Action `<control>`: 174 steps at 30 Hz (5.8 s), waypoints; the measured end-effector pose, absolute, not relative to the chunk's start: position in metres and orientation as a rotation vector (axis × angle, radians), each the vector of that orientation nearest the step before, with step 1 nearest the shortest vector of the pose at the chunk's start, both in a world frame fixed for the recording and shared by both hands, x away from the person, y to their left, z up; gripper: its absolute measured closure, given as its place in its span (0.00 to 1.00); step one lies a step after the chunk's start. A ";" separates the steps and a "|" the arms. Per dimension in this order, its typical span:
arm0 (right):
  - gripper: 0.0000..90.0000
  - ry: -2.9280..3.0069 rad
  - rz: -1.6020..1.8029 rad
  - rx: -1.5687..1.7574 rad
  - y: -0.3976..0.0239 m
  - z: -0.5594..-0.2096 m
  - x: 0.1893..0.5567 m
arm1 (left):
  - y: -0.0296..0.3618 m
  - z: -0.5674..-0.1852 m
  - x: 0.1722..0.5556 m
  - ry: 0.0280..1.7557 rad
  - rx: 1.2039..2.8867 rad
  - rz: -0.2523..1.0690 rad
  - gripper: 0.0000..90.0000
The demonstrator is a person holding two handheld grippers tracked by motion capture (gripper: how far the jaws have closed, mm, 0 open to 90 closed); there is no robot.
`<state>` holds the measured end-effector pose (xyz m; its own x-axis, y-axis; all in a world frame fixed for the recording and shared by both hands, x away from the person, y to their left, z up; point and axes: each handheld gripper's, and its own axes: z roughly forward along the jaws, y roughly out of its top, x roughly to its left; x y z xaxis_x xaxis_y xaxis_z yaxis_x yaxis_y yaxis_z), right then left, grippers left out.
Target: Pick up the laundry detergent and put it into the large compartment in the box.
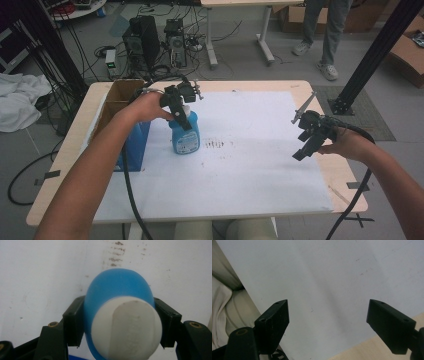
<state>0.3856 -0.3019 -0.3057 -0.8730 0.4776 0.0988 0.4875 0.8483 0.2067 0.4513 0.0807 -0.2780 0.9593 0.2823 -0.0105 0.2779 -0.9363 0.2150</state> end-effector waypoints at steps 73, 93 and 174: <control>0.21 -3.024 -0.380 -0.646 -0.286 -0.291 0.382 | 0.136 -0.058 0.406 1.464 2.384 0.405 0.42; 0.21 -3.042 -0.398 -0.582 -0.279 -0.288 0.386 | 0.199 -0.028 0.380 1.831 2.086 0.499 0.42; 0.21 -3.026 -0.376 -0.625 -0.288 -0.294 0.386 | 0.245 -0.250 0.398 1.927 2.125 0.410 0.42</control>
